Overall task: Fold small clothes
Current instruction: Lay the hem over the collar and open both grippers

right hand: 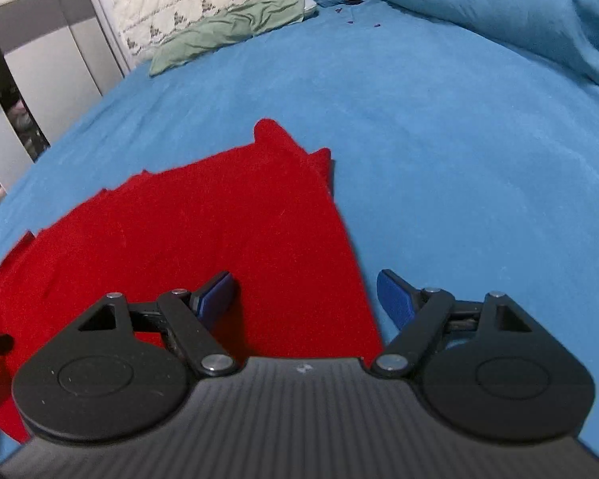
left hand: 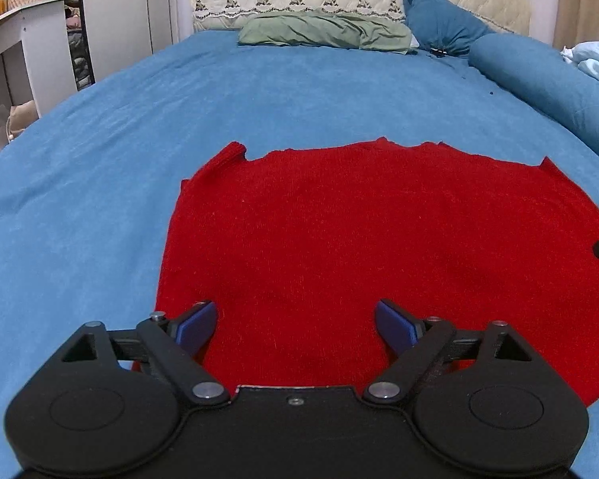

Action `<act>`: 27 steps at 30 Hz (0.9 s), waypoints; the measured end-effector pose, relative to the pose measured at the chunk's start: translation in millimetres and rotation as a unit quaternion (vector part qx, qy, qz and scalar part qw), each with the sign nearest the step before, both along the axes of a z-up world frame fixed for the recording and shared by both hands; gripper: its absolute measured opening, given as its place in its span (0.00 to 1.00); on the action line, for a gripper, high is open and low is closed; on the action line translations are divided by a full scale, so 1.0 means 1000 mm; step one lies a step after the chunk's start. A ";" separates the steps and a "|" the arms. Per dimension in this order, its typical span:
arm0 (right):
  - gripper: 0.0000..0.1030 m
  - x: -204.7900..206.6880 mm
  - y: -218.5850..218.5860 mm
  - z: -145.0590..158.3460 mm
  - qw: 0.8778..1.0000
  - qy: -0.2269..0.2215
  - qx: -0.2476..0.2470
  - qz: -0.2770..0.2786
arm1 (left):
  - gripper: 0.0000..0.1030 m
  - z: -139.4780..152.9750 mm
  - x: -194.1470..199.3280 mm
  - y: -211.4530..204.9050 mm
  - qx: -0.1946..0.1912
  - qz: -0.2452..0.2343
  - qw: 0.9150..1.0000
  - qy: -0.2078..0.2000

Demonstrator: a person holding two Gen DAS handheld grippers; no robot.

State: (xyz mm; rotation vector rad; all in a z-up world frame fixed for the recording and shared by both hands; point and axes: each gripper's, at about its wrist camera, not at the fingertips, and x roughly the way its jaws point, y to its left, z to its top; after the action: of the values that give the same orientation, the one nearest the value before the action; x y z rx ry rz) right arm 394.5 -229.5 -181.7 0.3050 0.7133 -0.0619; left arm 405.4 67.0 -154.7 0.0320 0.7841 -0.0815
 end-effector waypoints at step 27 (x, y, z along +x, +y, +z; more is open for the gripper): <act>0.86 -0.064 0.002 0.018 0.996 -0.011 -0.087 0.015 | 0.99 0.023 0.016 -0.113 0.002 -0.053 0.998 0.037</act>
State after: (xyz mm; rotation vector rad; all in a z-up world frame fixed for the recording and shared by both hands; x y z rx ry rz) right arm 330.1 -227.9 -163.5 0.1283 0.6846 -0.0916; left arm 421.1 -46.1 -132.1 0.0735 0.8571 -0.1820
